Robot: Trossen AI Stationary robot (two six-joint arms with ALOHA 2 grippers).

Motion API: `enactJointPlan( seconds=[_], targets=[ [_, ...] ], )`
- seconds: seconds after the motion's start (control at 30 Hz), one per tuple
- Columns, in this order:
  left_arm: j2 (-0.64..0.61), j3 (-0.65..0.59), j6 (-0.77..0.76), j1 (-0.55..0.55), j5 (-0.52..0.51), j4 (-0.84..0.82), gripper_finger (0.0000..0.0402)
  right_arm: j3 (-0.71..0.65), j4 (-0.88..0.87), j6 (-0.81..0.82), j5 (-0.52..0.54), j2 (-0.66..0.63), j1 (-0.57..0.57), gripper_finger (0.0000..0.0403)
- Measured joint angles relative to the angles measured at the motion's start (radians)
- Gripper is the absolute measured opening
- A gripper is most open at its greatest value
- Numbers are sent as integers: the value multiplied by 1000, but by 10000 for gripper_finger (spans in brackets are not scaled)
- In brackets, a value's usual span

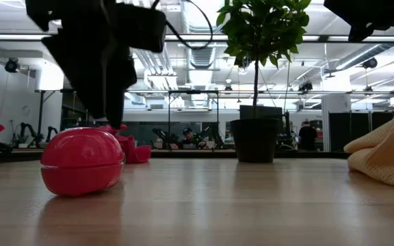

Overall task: Pick and placing Produce into tupperware
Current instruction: Put the green pepper into the blue bin

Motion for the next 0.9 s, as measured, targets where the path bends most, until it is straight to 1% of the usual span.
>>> enactJointPlan(
  seconds=[0.27, 0.67, 0.9],
  targets=[
    [70, 3, 0, 0, 48, 1, 331, 0, -11, 0, 0, 0, 0, 68],
    [172, 0, 0, 1, 58, 0, 331, 0, -29, 0, 0, 0, 0, 68],
    [171, 0, 7, 1, 61, 0, 331, 0, -31, 0, 0, 0, 0, 68]
  ],
)
